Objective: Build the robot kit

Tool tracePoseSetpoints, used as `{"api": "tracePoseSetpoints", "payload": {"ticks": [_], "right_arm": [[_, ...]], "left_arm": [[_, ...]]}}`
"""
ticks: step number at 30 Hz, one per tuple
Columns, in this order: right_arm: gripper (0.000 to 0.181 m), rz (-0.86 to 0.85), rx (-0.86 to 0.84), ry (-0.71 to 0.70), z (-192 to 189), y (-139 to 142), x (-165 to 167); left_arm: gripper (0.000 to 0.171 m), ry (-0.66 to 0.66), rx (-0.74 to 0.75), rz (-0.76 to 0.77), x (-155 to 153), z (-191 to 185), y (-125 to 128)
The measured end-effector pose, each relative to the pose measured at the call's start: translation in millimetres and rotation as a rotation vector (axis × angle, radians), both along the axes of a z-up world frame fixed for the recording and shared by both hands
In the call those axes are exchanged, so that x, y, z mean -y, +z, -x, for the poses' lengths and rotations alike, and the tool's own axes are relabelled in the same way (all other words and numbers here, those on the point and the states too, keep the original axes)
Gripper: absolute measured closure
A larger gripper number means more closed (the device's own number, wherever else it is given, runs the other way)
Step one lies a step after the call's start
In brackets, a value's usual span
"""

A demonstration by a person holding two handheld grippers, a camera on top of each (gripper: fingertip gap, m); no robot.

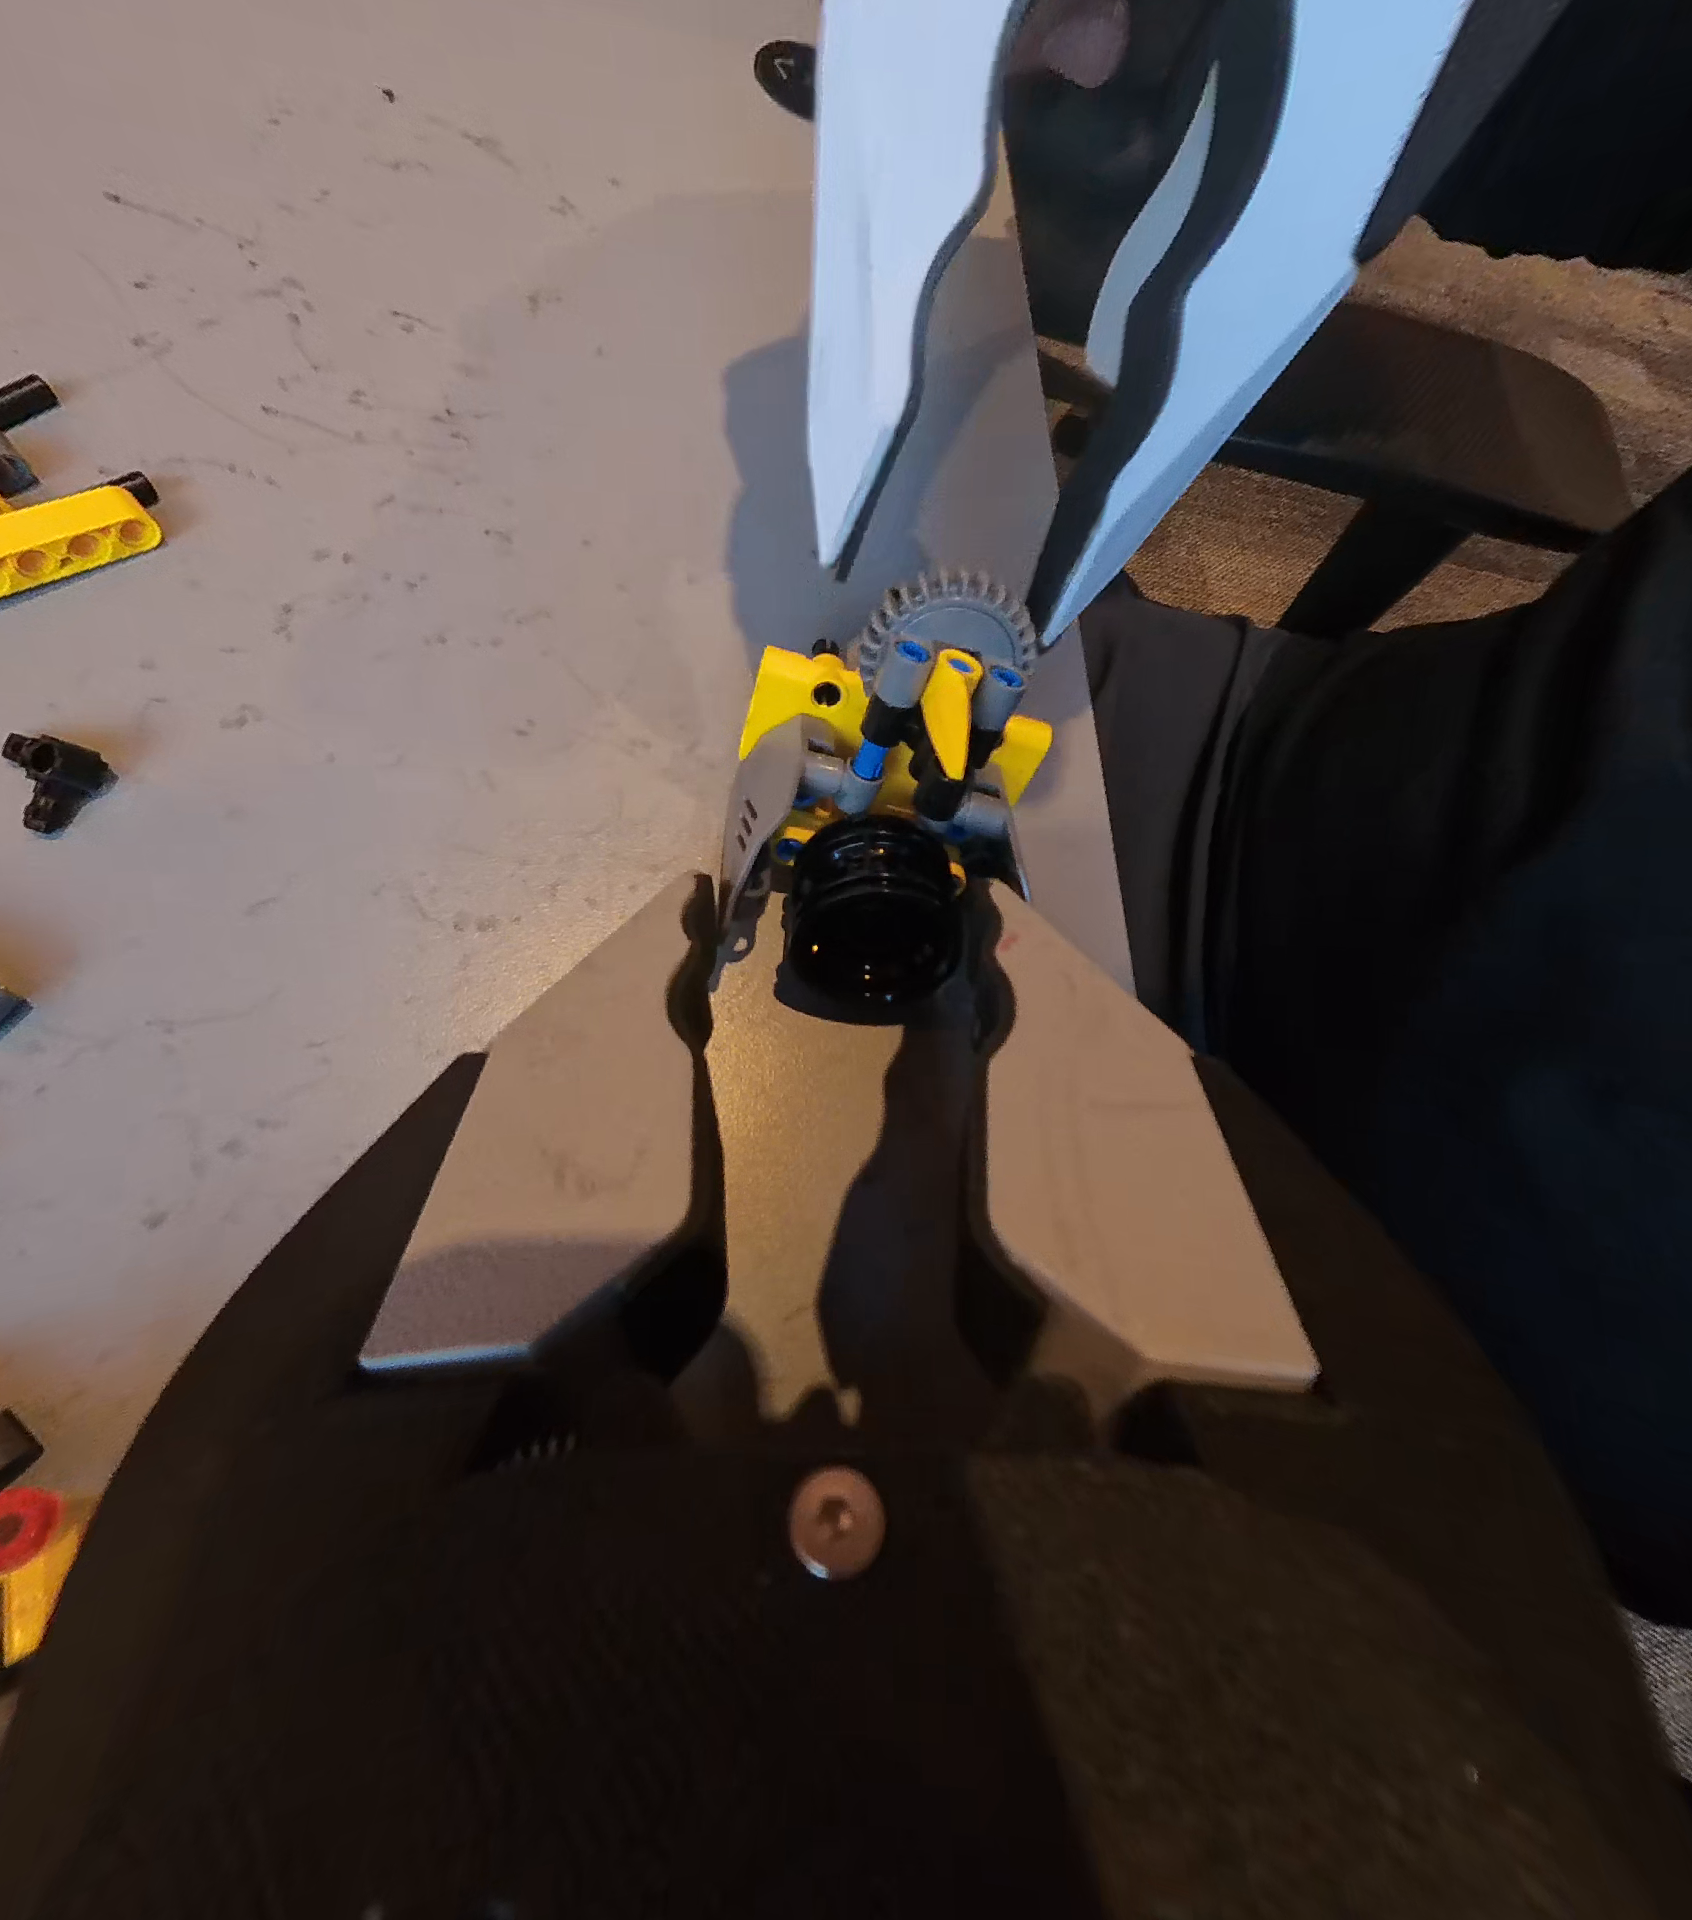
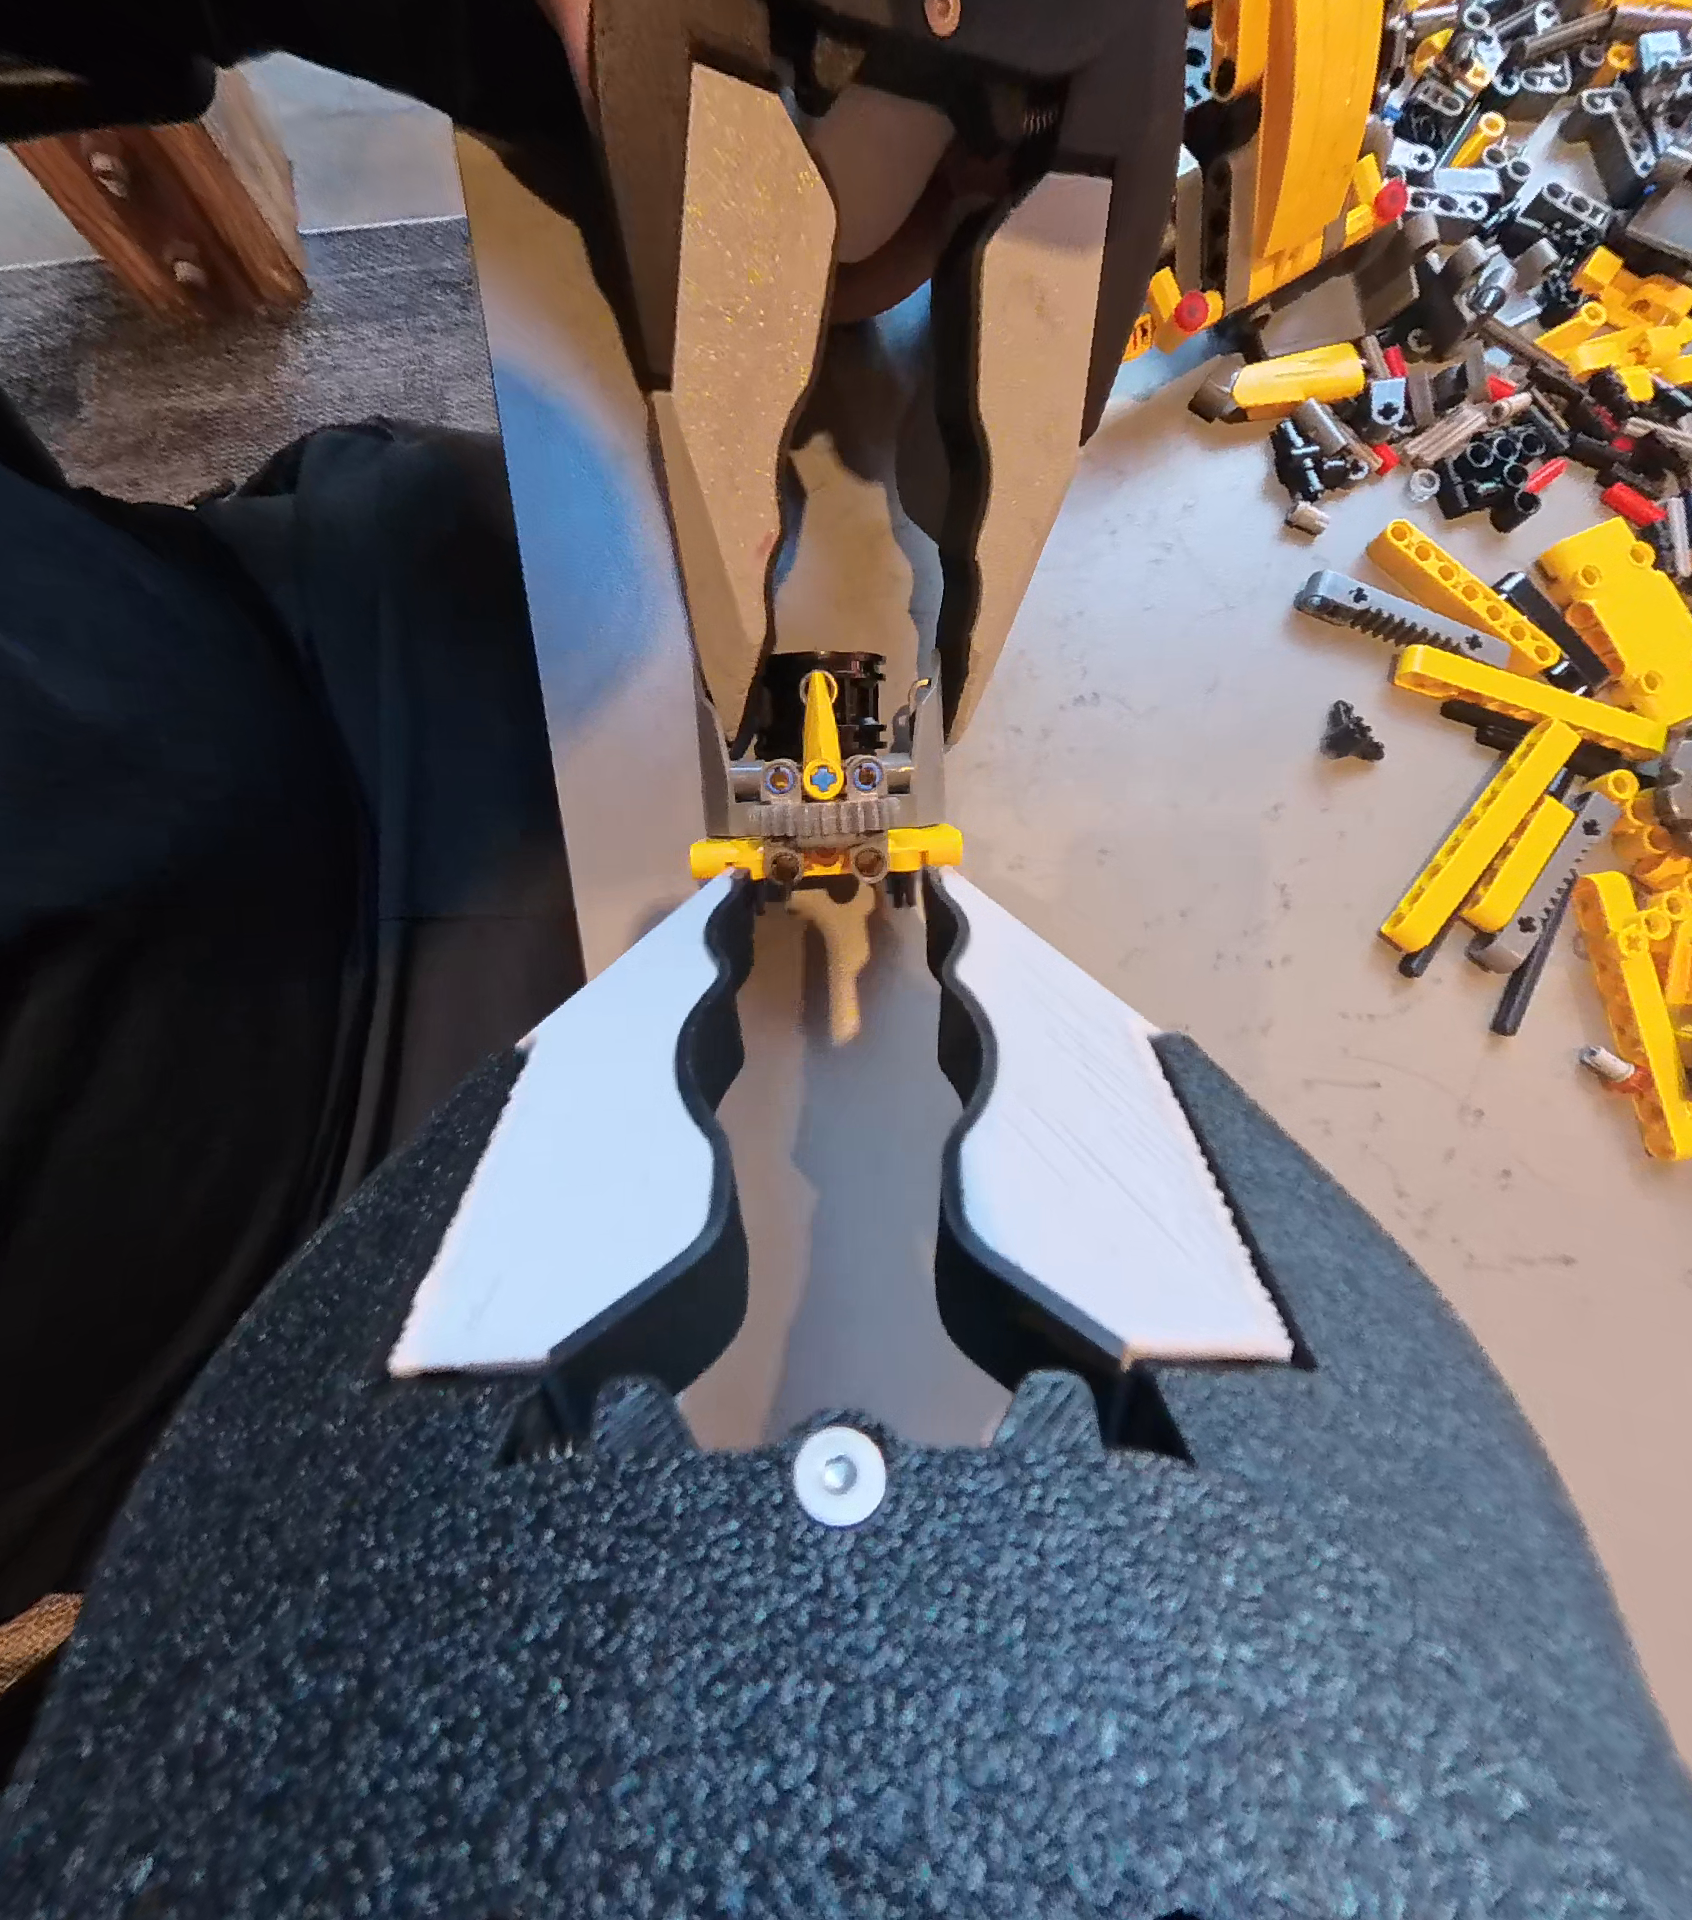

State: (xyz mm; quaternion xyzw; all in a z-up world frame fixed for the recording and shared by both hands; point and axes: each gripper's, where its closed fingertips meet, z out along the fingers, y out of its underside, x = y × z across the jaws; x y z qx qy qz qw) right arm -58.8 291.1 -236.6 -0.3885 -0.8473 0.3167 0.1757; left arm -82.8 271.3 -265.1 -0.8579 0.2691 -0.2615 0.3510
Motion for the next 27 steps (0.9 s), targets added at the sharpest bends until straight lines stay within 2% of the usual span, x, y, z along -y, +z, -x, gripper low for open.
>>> {"api": "tracePoseSetpoints", "payload": {"ticks": [14, 27], "right_arm": [[0.166, -0.016, 0.004, 0.033, -1.8, 5.6, 0.8], [0.170, -0.003, 0.037, 0.037, -1.6, 2.9, 3.8]], "left_arm": [[0.126, -0.002, 0.022, 0.022, -0.1, 0.0, -0.3], [0.126, -0.004, 0.022, 0.020, -0.3, -0.7, -0.1]]}}
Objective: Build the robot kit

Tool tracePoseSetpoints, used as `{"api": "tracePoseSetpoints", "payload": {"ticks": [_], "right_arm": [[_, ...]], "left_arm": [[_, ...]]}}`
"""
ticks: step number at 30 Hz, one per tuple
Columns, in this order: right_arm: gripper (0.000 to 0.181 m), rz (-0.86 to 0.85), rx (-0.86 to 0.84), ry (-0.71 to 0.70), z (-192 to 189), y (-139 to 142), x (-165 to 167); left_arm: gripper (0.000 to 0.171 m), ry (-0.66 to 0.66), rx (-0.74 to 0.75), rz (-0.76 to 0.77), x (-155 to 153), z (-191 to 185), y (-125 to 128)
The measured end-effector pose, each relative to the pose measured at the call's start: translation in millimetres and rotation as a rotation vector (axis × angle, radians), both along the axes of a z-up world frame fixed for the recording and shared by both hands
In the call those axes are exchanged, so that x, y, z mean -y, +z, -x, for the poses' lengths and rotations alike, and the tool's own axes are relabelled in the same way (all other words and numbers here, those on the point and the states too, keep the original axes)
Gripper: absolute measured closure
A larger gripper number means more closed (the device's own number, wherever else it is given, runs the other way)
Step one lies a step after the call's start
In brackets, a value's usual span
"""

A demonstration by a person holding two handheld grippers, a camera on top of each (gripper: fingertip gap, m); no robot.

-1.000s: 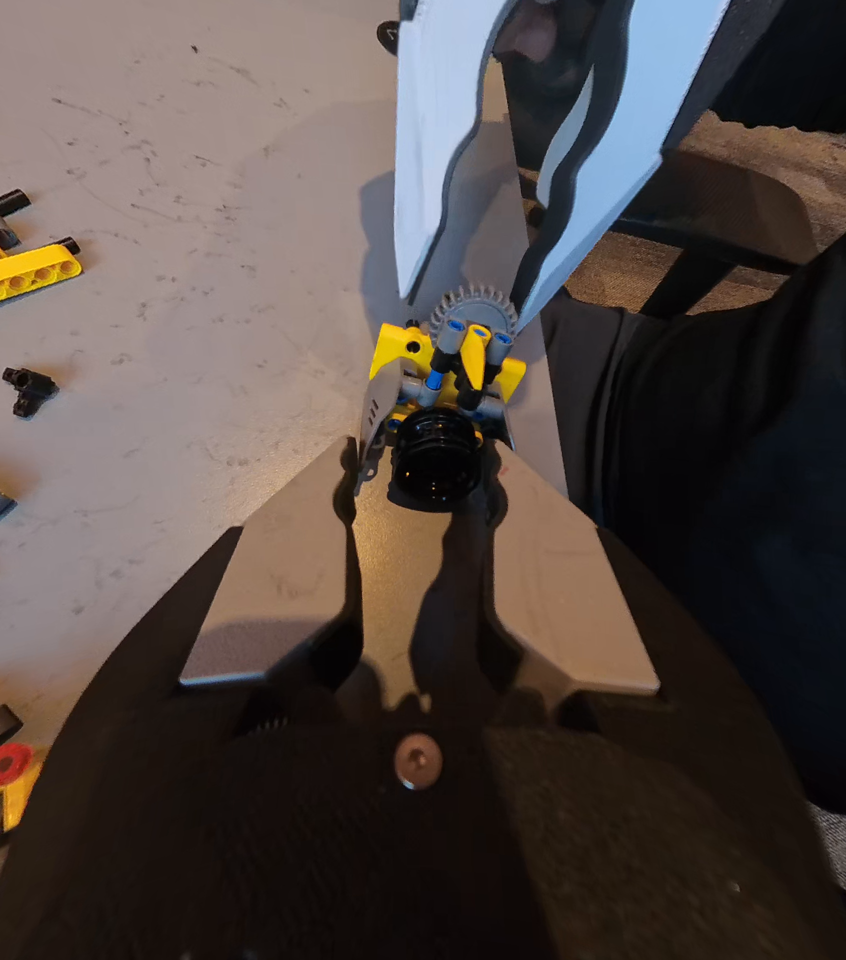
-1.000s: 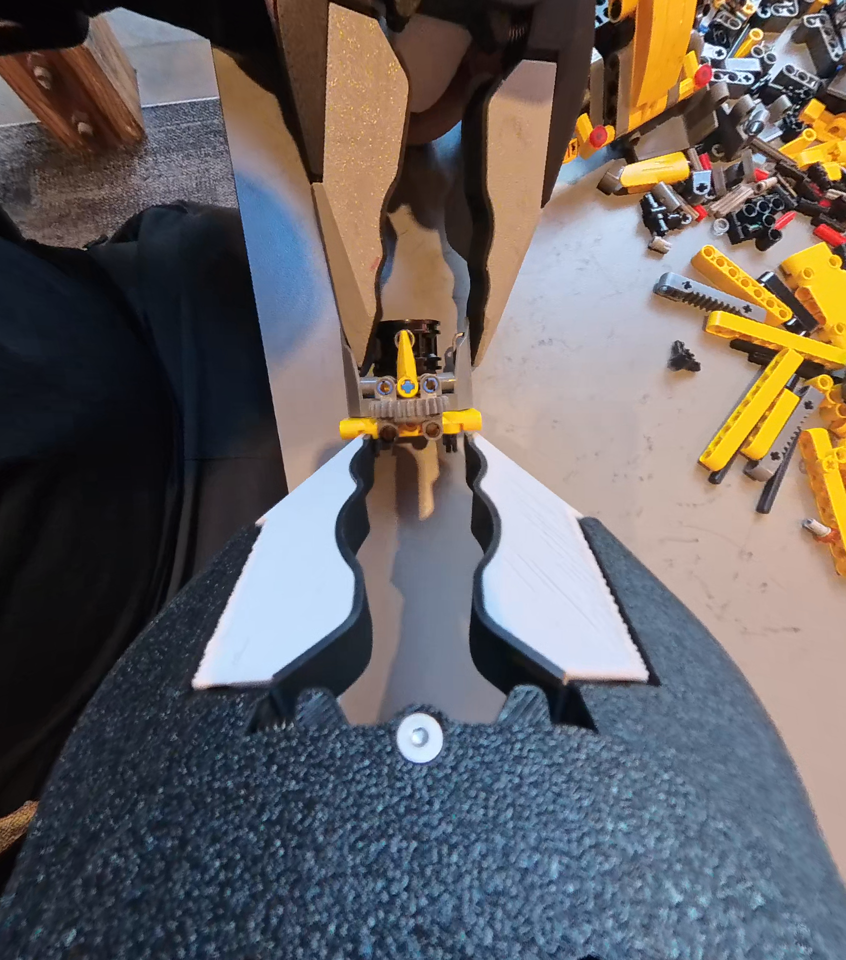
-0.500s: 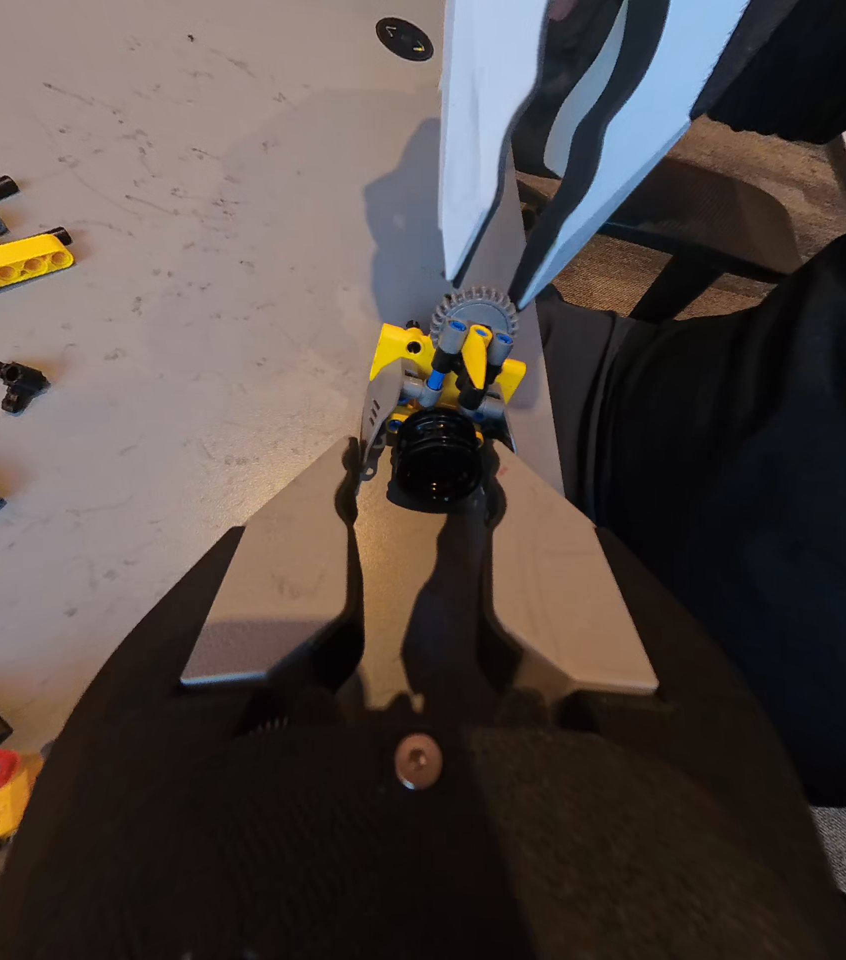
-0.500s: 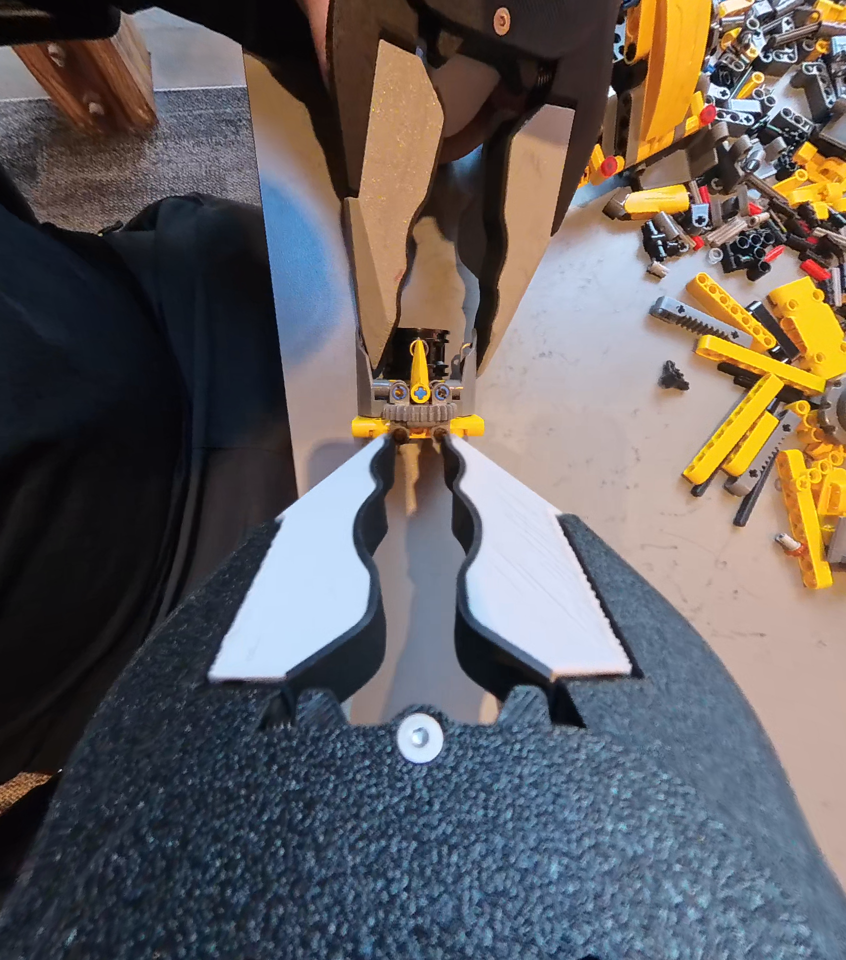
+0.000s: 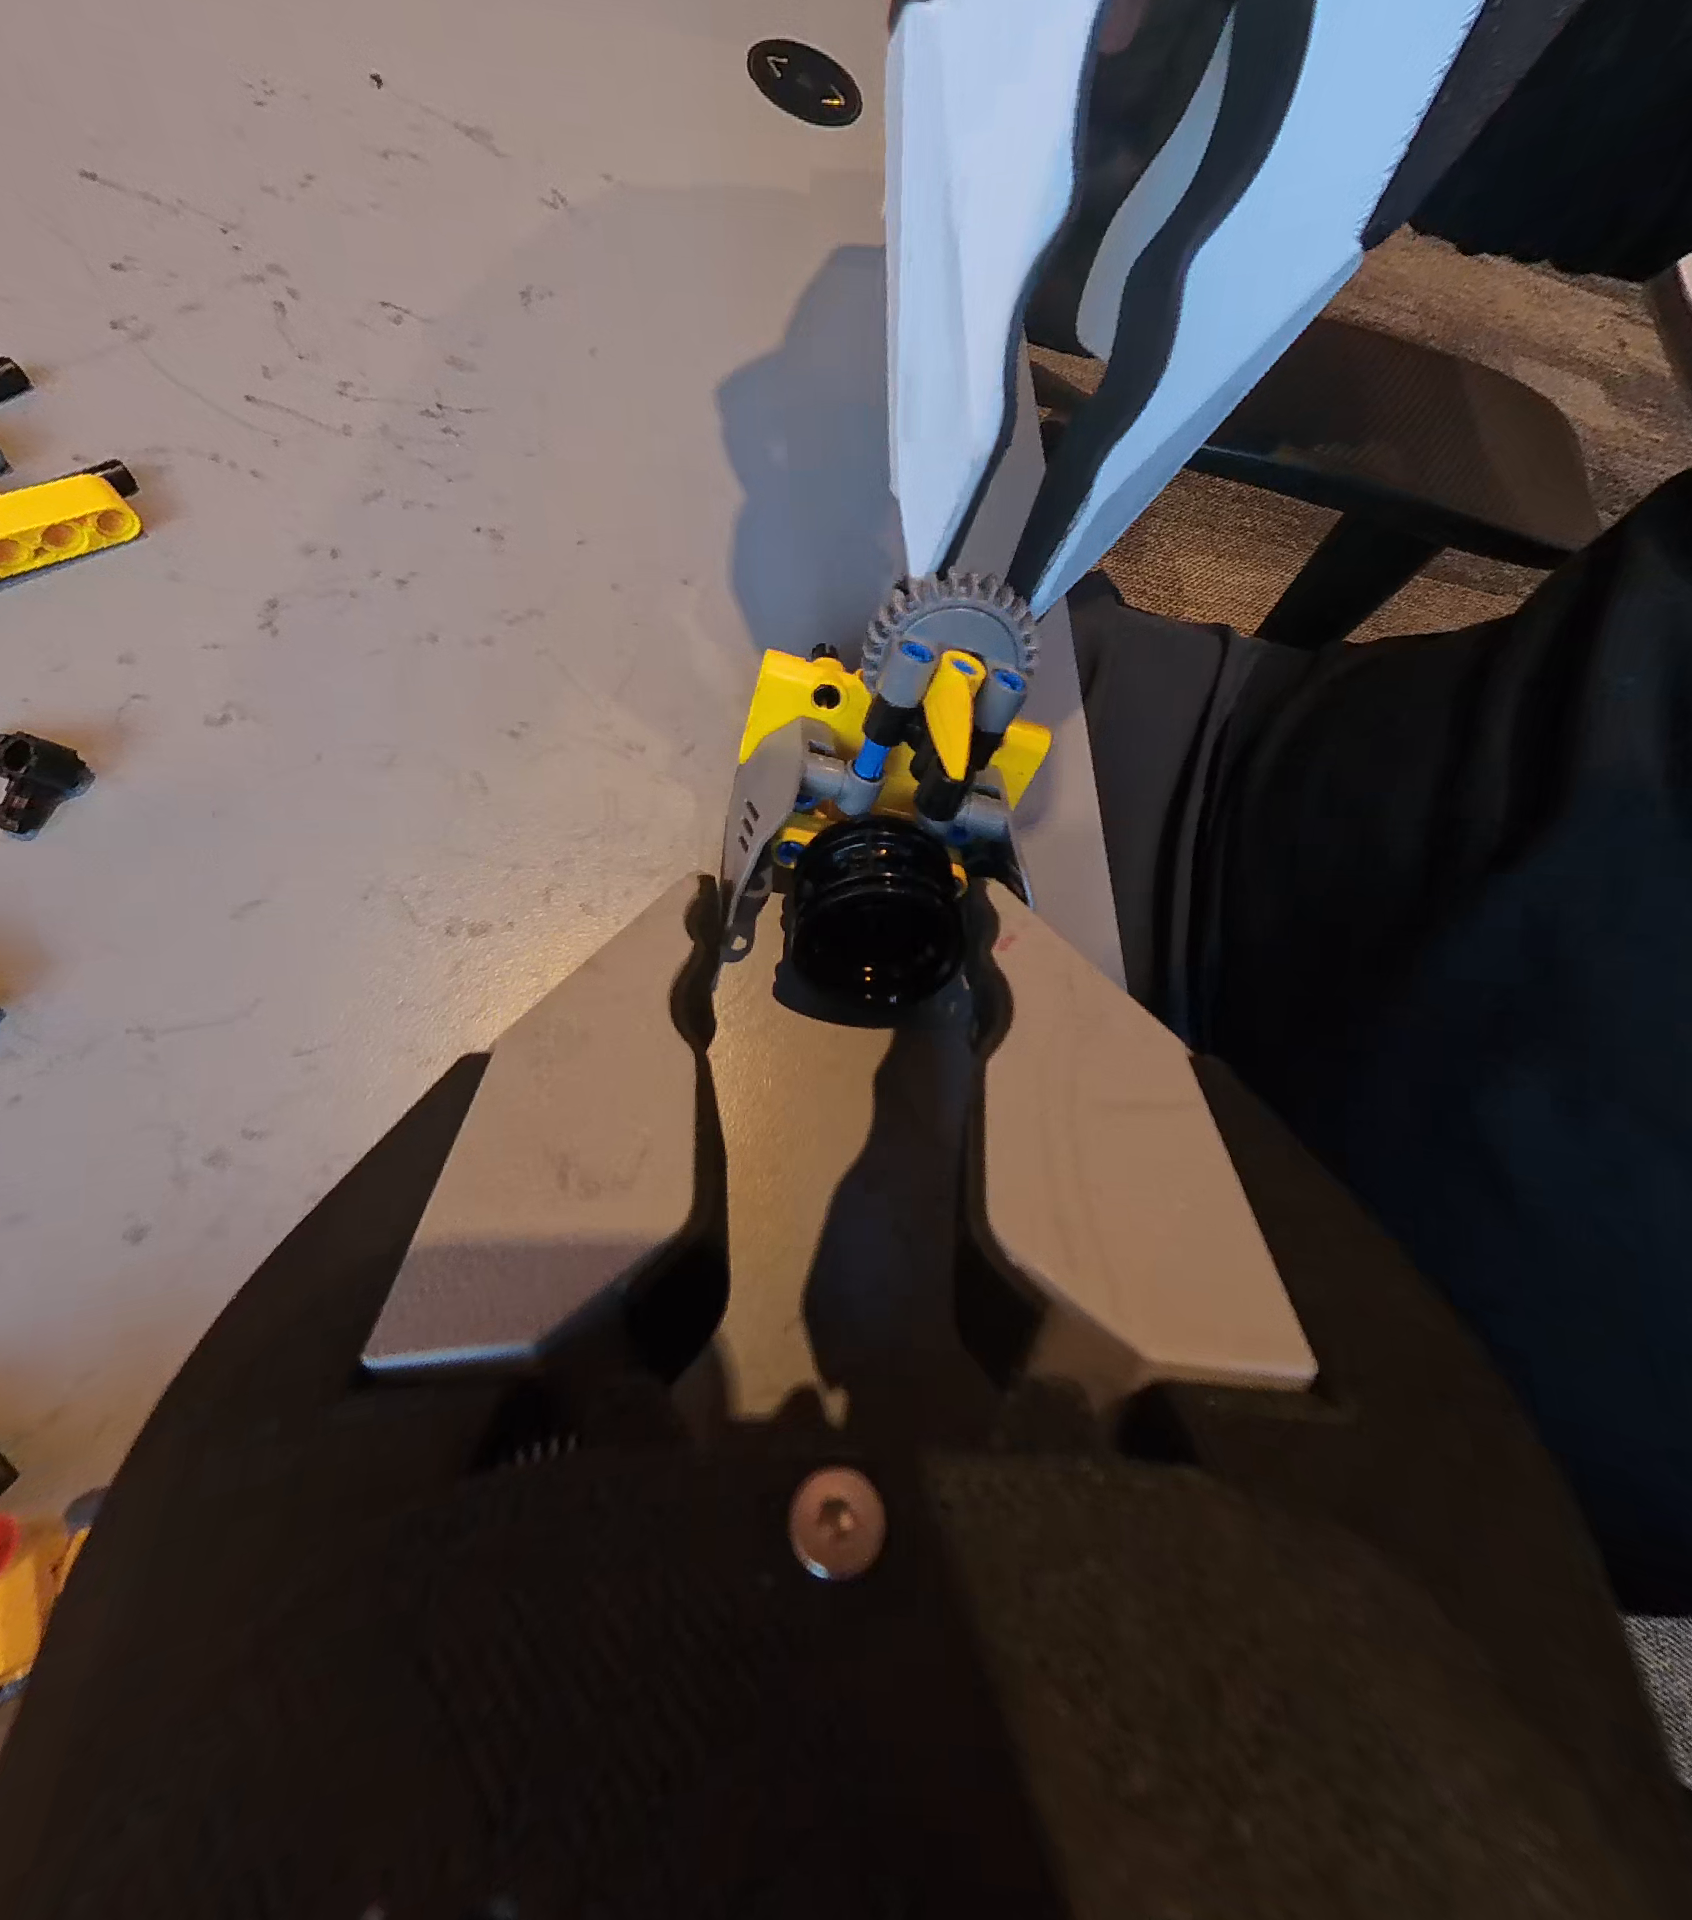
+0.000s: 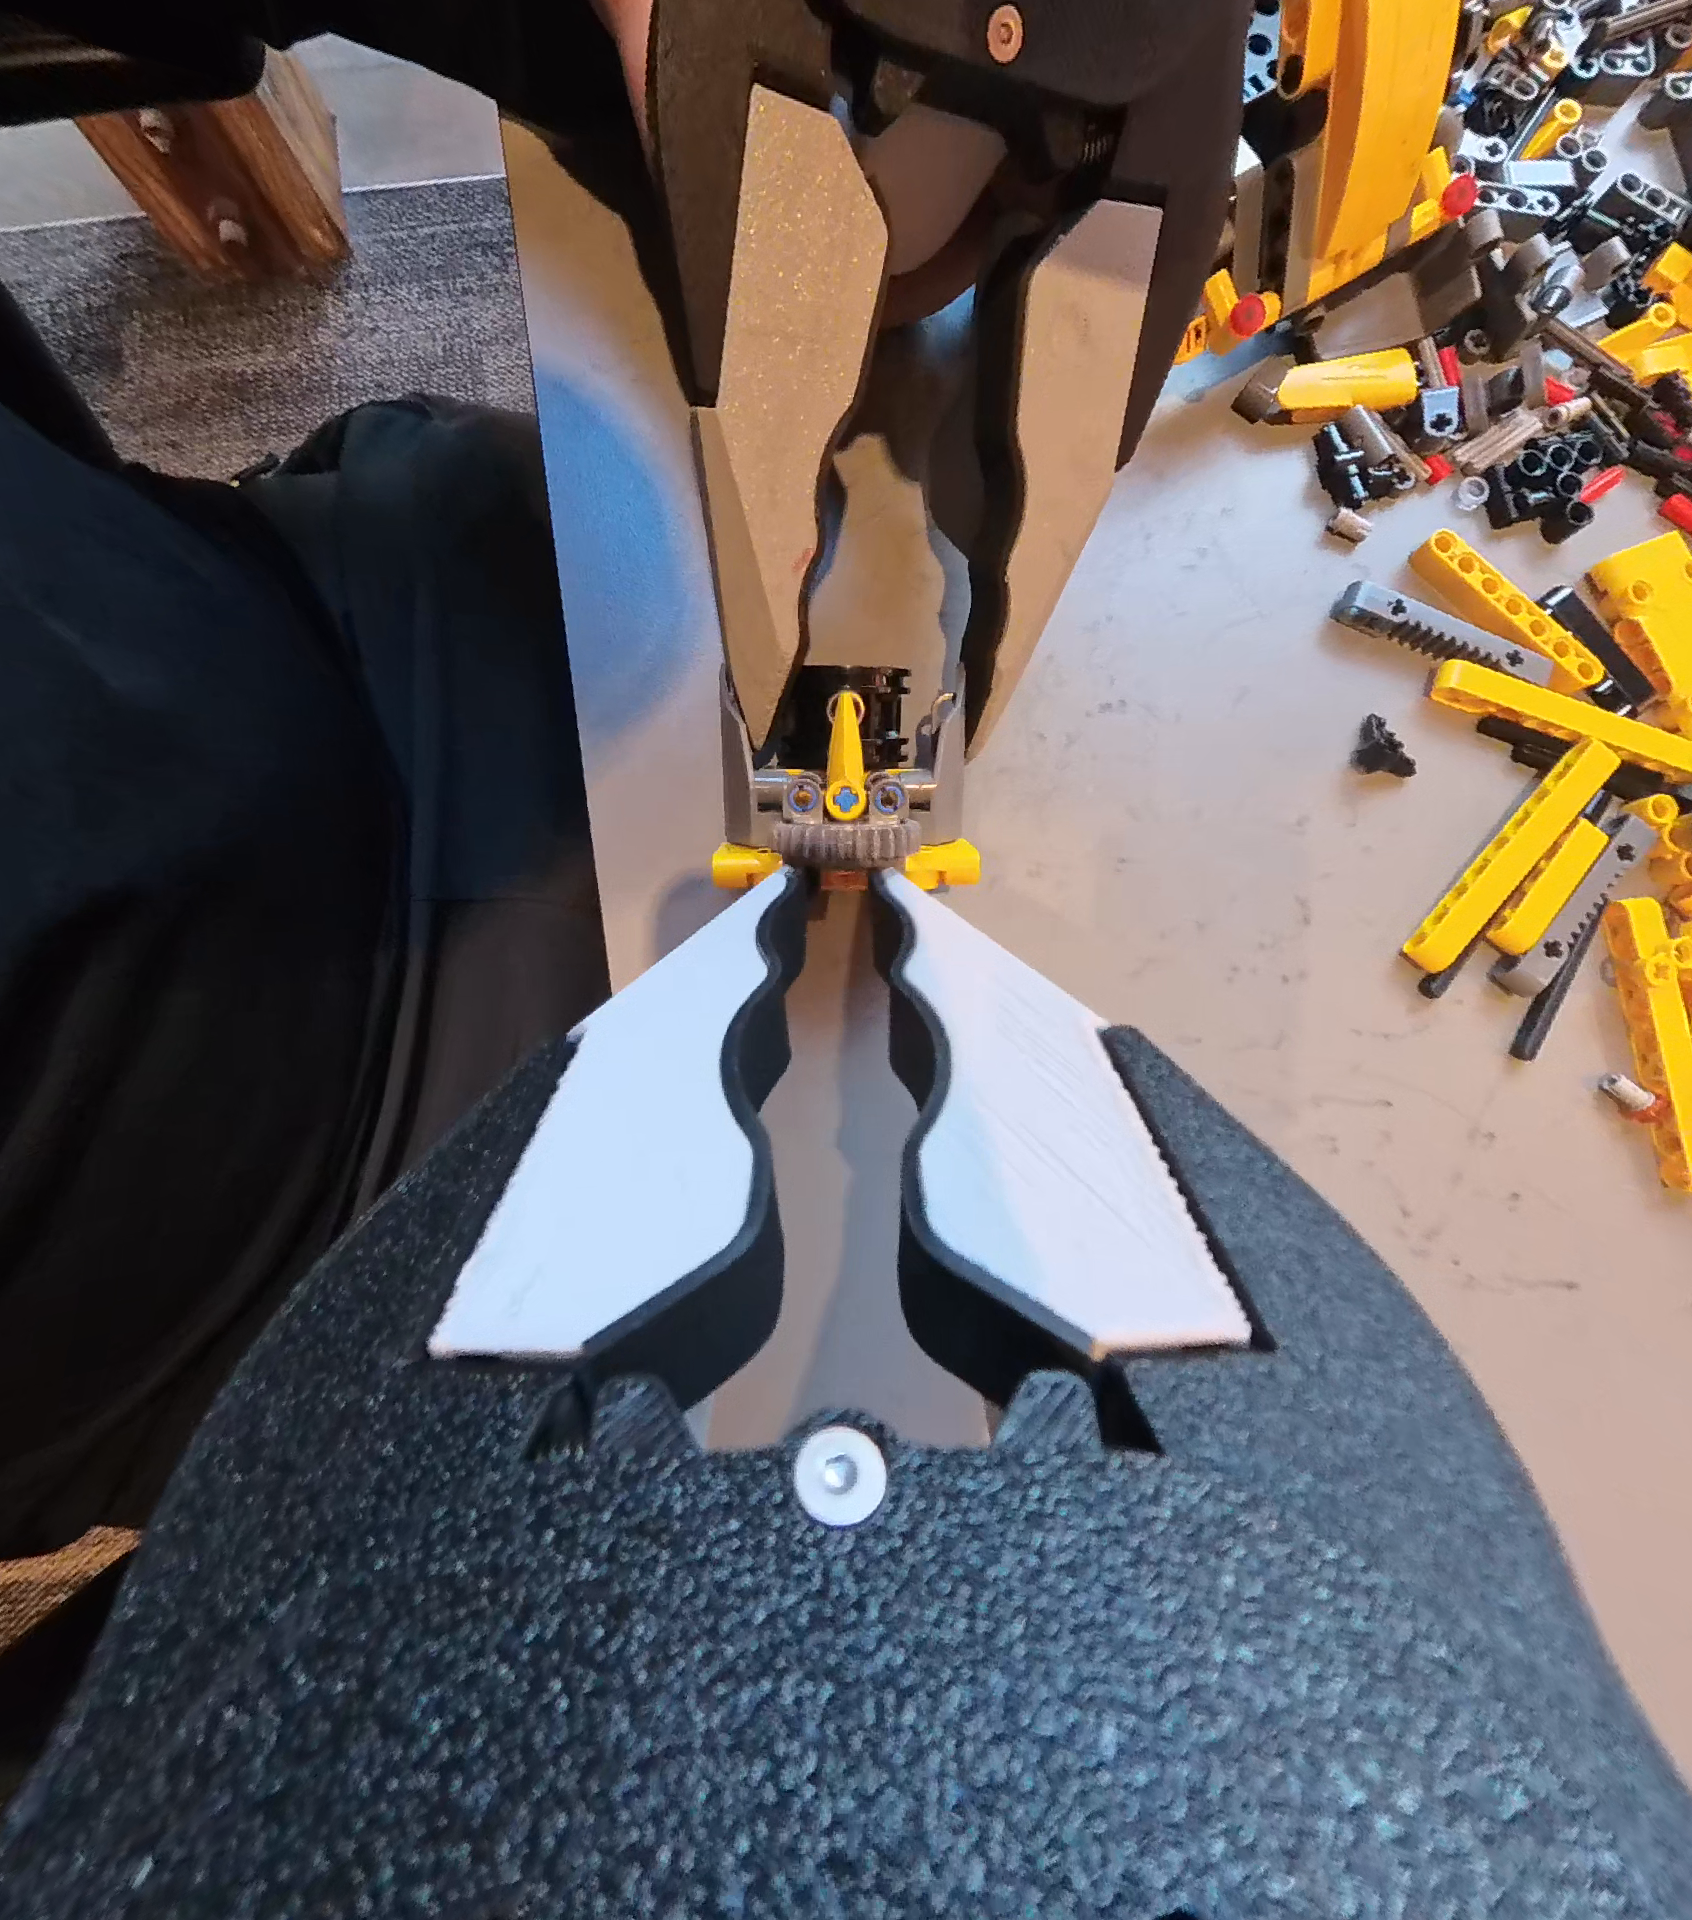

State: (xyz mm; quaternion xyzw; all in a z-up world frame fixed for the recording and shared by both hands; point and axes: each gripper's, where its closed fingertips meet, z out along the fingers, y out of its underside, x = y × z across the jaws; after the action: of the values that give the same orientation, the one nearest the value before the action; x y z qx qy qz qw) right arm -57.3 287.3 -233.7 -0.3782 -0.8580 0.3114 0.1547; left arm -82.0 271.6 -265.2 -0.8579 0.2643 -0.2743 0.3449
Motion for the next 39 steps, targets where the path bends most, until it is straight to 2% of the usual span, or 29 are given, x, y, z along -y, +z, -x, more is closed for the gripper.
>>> {"api": "tracePoseSetpoints", "payload": {"ticks": [13, 26, 29, 35, 39], "right_arm": [[0.172, 0.033, 0.072, 0.027, 0.6, -1.9, -0.7], [0.178, -0.034, 0.093, 0.049, 0.5, -2.7, 0.2], [0.181, -0.026, 0.102, 0.070, -2.9, -5.3, 5.3], [0.181, 0.064, 0.093, 0.017, -0.6, -4.0, 3.6], [0.169, 0.034, 0.057, 0.002, 0.6, 2.2, -2.7]], "left_arm": [[0.127, 0.000, 0.006, 0.006, 0.4, 0.1, -0.1], [0.127, 0.018, 0.018, 0.018, -0.8, 0.0, -0.2], [0.127, 0.030, 0.018, 0.020, -2.0, 1.0, -0.4], [0.127, 0.038, 0.024, 0.022, -3.0, 1.9, -0.1], [0.127, 0.039, 0.024, 0.022, -3.9, 2.2, 0.2]]}}
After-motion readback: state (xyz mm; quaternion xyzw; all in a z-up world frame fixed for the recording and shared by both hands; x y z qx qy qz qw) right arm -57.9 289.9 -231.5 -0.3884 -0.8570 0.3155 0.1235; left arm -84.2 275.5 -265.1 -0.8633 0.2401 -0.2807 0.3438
